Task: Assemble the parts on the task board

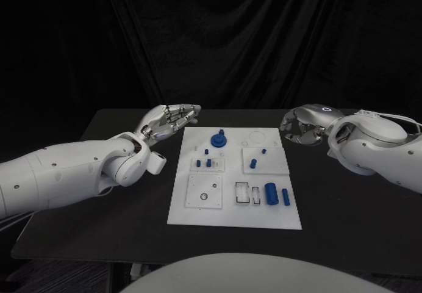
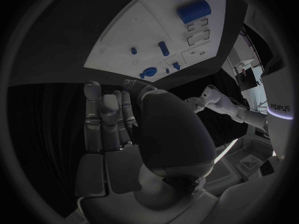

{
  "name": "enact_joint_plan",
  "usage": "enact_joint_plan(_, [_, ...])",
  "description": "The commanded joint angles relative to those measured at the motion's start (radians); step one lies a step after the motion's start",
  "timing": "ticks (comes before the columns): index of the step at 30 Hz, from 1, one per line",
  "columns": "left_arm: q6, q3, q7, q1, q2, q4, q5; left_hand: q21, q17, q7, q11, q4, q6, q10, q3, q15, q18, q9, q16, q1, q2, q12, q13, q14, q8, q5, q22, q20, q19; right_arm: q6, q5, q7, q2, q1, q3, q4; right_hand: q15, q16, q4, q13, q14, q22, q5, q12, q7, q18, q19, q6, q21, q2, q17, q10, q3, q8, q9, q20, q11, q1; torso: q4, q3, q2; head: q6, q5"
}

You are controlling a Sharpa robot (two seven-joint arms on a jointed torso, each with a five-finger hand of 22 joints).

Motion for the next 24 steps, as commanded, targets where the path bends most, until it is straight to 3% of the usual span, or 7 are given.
enact_joint_plan(1, [0.207,0.0,0.235,-0.011,-0.008,0.026,0.214,-0.068,-0.06,0.004,-0.02,0.001,-0.143,-0.08,-0.061,-0.007,-0.015,-0.039,-0.075,-0.057,0.03,-0.071,-0.057,-0.081,-0.009,-0.021,-0.067,-0.004,-0.025,-0.022,-0.081,-0.029,0.001,-0.015,0.001,-0.007,0.006,0.02,0.001,-0.046,0.009,0.051,-0.002,-0.047,0.006,0.0,0.022,0.014,0.02,-0.004,0.002,-0.024,0.011,-0.023,-0.018,0.006,0.01,-0.009,0.0213,-0.0076,0.008,0.0,-0.023])
enact_joint_plan(5, [0.273,-0.001,0.235,-0.02,-0.015,0.046,0.234,-0.213,-0.127,-0.047,-0.069,-0.008,-0.292,-0.174,-0.157,-0.013,-0.01,-0.081,-0.172,-0.094,0.086,-0.165,-0.127,-0.17,-0.025,-0.097,-0.298,-0.003,-0.099,-0.026,-0.089,-0.028,0.006,-0.035,0.001,-0.02,0.02,0.043,-0.001,-0.138,0.014,0.055,-0.015,-0.118,0.001,-0.002,0.04,0.019,0.035,-0.014,-0.008,-0.027,0.014,-0.106,-0.065,0.018,0.023,-0.013,0.0337,-0.0165,0.012,0.0,-0.04])
enact_joint_plan(7, [0.287,-0.001,0.234,-0.022,-0.016,0.049,0.238,-0.249,-0.139,-0.057,-0.08,0.001,-0.299,-0.193,-0.193,-0.017,-0.004,-0.083,-0.19,-0.11,0.108,-0.181,-0.141,-0.186,-0.025,-0.128,-0.366,-0.002,-0.122,-0.025,-0.091,-0.025,0.01,-0.047,0.001,-0.027,0.024,0.046,0.0,-0.162,0.012,0.054,-0.032,-0.129,0.002,-0.002,0.041,0.027,0.032,-0.015,-0.014,-0.018,0.007,-0.132,-0.079,0.023,0.025,-0.016,0.0362,-0.018,0.015,0.0,-0.042])
enact_joint_plan(8, [0.293,-0.001,0.233,-0.022,-0.018,0.05,0.239,-0.259,-0.143,-0.064,-0.084,0.001,-0.302,-0.198,-0.213,-0.019,0.0,-0.084,-0.196,-0.117,0.118,-0.183,-0.147,-0.192,-0.025,-0.142,-0.381,0.0,-0.126,-0.026,-0.092,-0.023,0.012,-0.051,0.001,-0.03,0.026,0.047,0.002,-0.168,0.011,0.054,-0.035,-0.132,0.002,-0.002,0.042,0.028,0.032,-0.015,-0.017,-0.016,0.004,-0.138,-0.082,0.023,0.026,-0.018,0.0405,-0.0222,0.017,0.0,-0.047])
enact_joint_plan(9, [0.301,-0.001,0.232,-0.023,-0.019,0.052,0.24,-0.267,-0.146,-0.078,-0.089,0.0,-0.303,-0.203,-0.236,-0.019,0.004,-0.084,-0.201,-0.125,0.13,-0.184,-0.152,-0.197,-0.025,-0.163,-0.395,0.002,-0.128,-0.029,-0.093,-0.021,0.015,-0.057,0.001,-0.035,0.028,0.052,0.006,-0.185,0.012,0.054,-0.051,-0.138,0.0,-0.002,0.045,0.028,0.032,-0.015,-0.021,-0.011,-0.008,-0.162,-0.095,0.026,0.027,-0.023,0.0468,-0.0295,0.021,0.0,-0.056])
enact_joint_plan(15, [0.325,-0.001,0.229,-0.025,-0.025,0.056,0.244,-0.278,-0.147,-0.082,-0.086,0.0,-0.291,-0.209,-0.287,-0.017,0.01,-0.082,-0.201,-0.136,0.161,-0.178,-0.157,-0.2,-0.023,-0.194,-0.413,0.012,-0.124,-0.041,-0.094,-0.002,0.039,-0.079,0.003,-0.059,0.033,0.058,0.019,-0.212,0.01,0.051,-0.086,-0.144,-0.001,-0.003,0.05,0.039,0.026,-0.013,-0.031,-0.011,-0.041,-0.191,-0.111,0.031,0.03,-0.033,0.0551,-0.0412,0.034,0.0,-0.071])
enact_joint_plan(24, [0.337,-0.001,0.23,-0.026,-0.029,0.06,0.245,-0.281,-0.147,-0.084,-0.084,-0.001,-0.29,-0.211,-0.303,-0.019,0.013,-0.082,-0.2,-0.124,0.172,-0.173,-0.158,-0.202,-0.023,-0.183,-0.419,0.012,-0.12,-0.047,-0.095,0.018,0.069,-0.096,0.004,-0.091,0.036,0.066,0.016,-0.248,0.011,0.054,-0.041,-0.143,0.002,-0.004,0.063,0.058,0.028,-0.004,-0.046,0.033,-0.05,-0.221,-0.128,0.034,0.032,-0.02,0.0609,-0.0471,0.045,0.0,-0.087])
